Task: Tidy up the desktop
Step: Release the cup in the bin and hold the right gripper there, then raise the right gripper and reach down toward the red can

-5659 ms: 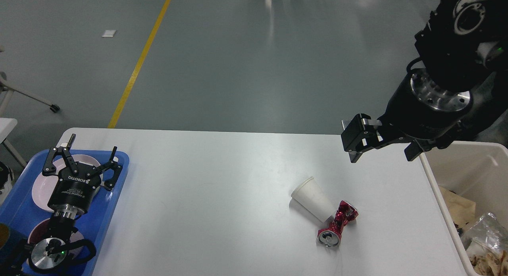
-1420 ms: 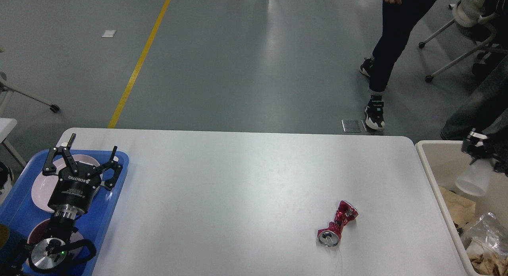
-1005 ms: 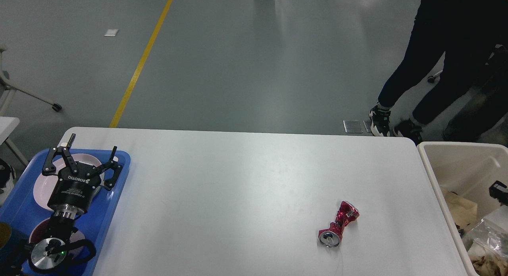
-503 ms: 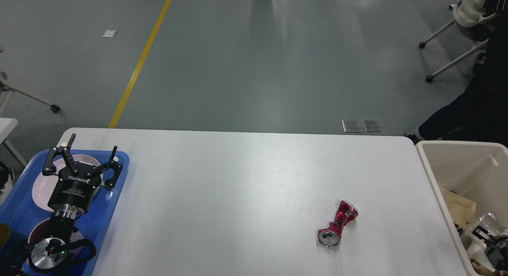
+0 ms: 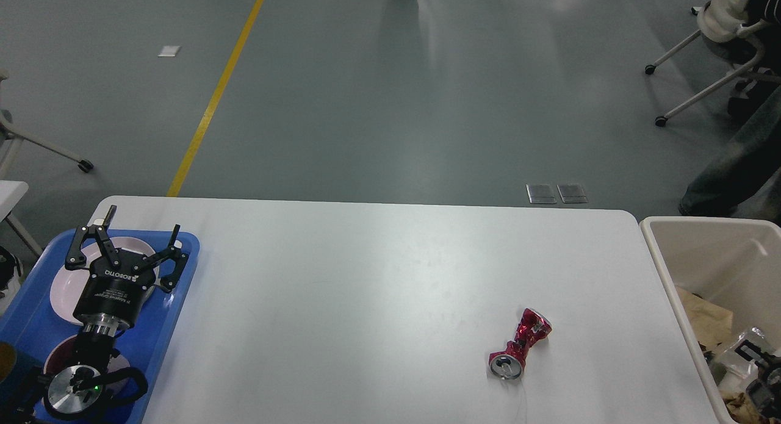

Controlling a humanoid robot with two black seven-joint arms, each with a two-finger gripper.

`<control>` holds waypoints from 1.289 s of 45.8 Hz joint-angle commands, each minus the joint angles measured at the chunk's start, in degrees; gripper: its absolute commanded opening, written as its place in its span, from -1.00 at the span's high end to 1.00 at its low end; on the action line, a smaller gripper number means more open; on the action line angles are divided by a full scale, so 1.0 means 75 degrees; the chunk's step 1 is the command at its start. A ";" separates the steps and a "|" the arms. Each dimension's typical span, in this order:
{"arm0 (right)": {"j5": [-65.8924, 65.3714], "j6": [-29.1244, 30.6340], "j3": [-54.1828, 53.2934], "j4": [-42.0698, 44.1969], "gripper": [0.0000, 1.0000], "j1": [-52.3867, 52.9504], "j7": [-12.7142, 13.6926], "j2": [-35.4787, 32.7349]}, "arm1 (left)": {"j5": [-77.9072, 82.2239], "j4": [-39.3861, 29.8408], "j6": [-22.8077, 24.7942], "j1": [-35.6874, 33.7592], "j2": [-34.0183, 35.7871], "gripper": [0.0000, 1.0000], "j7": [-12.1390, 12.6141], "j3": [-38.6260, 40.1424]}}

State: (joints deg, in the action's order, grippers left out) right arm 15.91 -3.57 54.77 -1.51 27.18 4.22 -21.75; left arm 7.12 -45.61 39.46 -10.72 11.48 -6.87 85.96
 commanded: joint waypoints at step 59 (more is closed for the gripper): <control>-0.3258 0.5444 0.1662 -0.6932 -1.00 0.9884 0.0960 -0.1121 | 0.0000 0.0000 0.0024 0.0000 -0.0007 -0.93 0.0002 0.0000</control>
State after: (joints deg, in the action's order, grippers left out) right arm -8.60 32.11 62.73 -43.43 89.31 10.94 -33.00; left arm 7.12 -45.61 39.53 -10.72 11.45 -6.86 85.96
